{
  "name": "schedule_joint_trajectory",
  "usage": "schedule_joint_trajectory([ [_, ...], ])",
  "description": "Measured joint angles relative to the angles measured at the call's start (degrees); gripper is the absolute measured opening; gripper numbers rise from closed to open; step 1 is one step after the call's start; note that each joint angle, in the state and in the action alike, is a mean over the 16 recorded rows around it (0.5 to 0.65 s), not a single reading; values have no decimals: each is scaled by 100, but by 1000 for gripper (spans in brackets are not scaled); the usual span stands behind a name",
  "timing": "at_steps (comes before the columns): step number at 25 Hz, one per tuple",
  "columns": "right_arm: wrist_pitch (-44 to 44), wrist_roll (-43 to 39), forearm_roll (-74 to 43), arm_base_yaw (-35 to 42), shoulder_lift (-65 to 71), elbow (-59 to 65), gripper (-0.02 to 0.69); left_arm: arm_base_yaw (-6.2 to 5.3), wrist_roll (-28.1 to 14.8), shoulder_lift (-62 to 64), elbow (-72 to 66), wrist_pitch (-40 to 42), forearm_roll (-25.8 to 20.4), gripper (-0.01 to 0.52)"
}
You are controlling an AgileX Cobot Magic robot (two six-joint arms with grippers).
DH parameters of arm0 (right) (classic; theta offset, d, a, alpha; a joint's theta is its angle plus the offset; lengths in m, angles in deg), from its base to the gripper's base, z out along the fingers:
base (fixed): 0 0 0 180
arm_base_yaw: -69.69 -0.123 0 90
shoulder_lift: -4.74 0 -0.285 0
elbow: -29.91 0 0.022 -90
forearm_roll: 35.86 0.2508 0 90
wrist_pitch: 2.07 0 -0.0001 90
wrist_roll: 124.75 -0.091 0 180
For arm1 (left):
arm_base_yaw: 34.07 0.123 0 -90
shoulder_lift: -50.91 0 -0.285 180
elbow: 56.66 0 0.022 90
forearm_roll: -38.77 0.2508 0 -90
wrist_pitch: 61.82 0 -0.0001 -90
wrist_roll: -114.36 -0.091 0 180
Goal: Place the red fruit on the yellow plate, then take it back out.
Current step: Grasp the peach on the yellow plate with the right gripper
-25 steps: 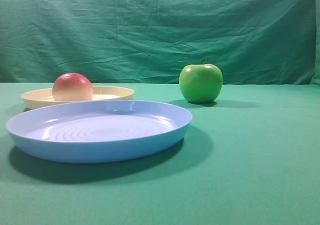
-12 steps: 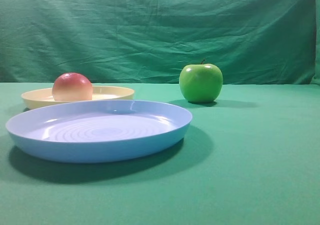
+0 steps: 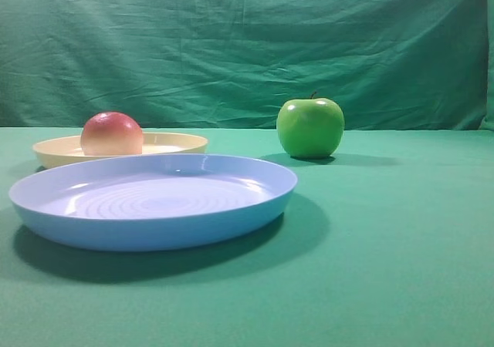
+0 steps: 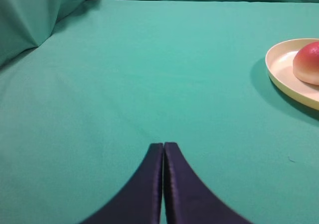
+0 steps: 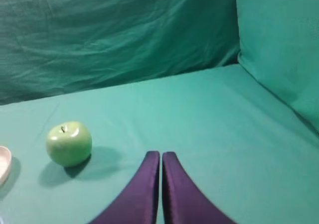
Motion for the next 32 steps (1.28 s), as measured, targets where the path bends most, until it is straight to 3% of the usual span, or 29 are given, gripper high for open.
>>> schedule_joint_trajectory([
  [10,1815,622,183,-1104,1897,-2312,0,0,0,0,0,0,0,0],
  [16,2442,1130,367,-1861,2981,-3181,0,0,0,0,0,0,0,0],
  [25,2511,1875,991,-2435,4240,-3672,0,0,-5,0,0,0,0,0],
  [32,1970,3022,2227,-2465,5138,-3721,0,0,-10,0,0,0,0,0],
])
